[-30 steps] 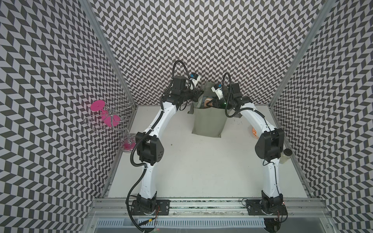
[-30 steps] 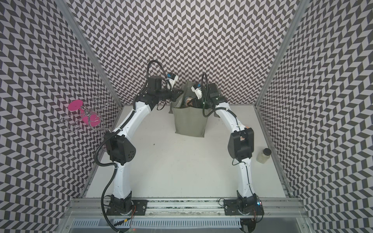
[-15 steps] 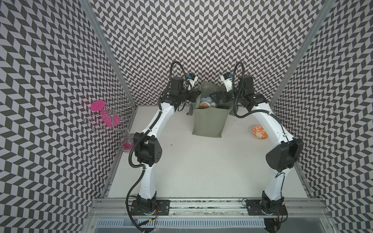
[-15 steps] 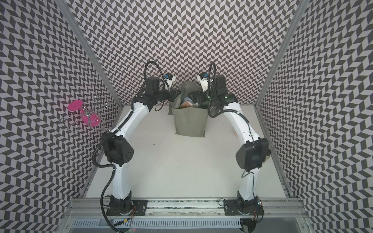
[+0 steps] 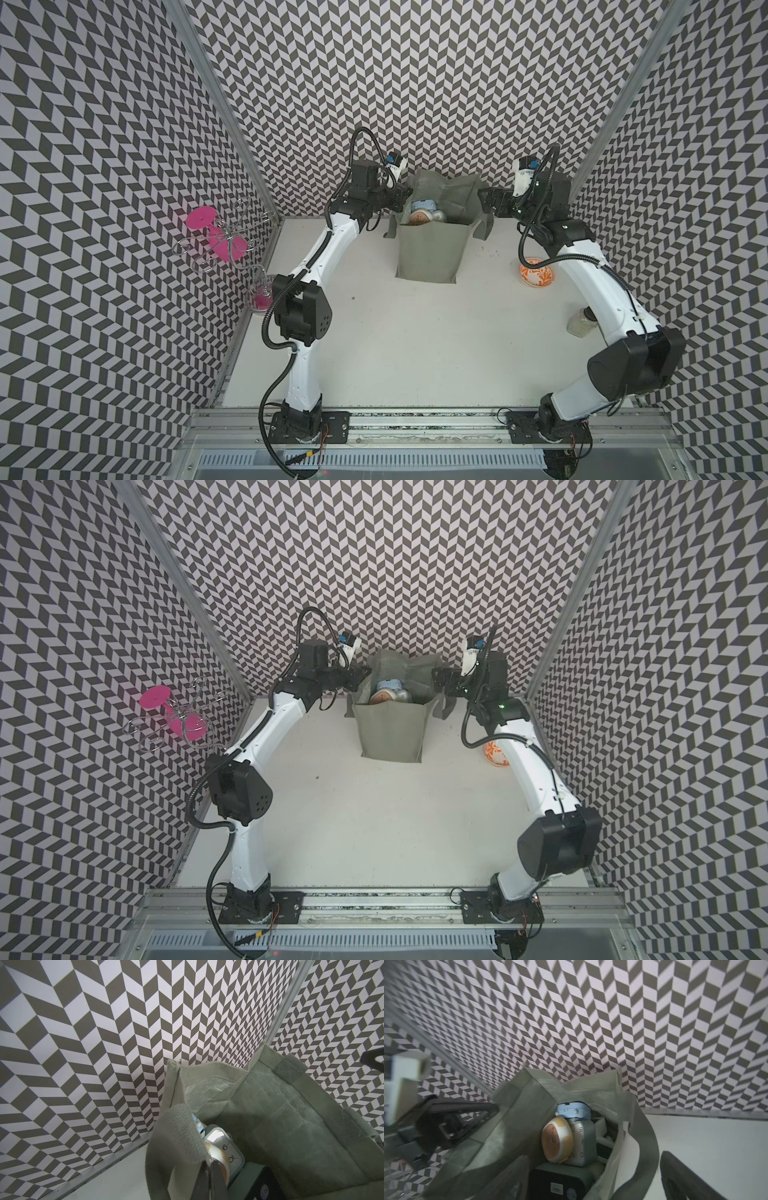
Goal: Put the alarm clock into the canvas bag
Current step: Adjust the canvas bag at the center of the board.
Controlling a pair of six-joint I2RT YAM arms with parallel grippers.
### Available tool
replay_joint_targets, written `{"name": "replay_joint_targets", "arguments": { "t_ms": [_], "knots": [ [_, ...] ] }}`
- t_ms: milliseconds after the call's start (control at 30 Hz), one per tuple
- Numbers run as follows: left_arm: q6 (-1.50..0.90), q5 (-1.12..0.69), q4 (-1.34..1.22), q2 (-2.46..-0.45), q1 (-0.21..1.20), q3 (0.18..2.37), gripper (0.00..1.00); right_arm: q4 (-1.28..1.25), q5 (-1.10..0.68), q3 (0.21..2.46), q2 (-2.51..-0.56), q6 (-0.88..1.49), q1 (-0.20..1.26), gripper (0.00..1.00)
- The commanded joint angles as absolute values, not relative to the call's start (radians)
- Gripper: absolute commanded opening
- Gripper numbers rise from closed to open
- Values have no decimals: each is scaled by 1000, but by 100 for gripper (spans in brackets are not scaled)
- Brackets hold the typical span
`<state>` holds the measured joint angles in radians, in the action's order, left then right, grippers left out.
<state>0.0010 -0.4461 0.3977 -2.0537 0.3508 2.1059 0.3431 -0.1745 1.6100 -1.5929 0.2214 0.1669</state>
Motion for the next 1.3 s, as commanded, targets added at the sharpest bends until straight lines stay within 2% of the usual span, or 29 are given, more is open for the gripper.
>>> {"name": "replay_joint_targets", "arguments": {
  "t_ms": [0,133,300,433,600,967,1267],
  "knots": [
    [40,-444,307,-1974,369,2127,0,291,-183,1624,-1636,266,152,91],
    [45,-427,310,-1974,370,2127,0,312,-229,1677,-1725,266,151,80],
    [55,-418,313,-1973,370,2131,0,356,-264,1758,-1827,253,151,61],
    [66,-390,319,-1973,374,2131,0,361,-284,1790,-1846,243,151,29],
    [46,-306,335,-1983,369,2150,0,385,-294,1874,-1837,228,152,1],
    [-64,-428,318,-1954,321,2214,0,390,-249,2008,-1747,232,152,0],
    [-91,-460,310,-2013,341,2201,0,416,-259,1956,-1804,209,107,0]
  ]
}}
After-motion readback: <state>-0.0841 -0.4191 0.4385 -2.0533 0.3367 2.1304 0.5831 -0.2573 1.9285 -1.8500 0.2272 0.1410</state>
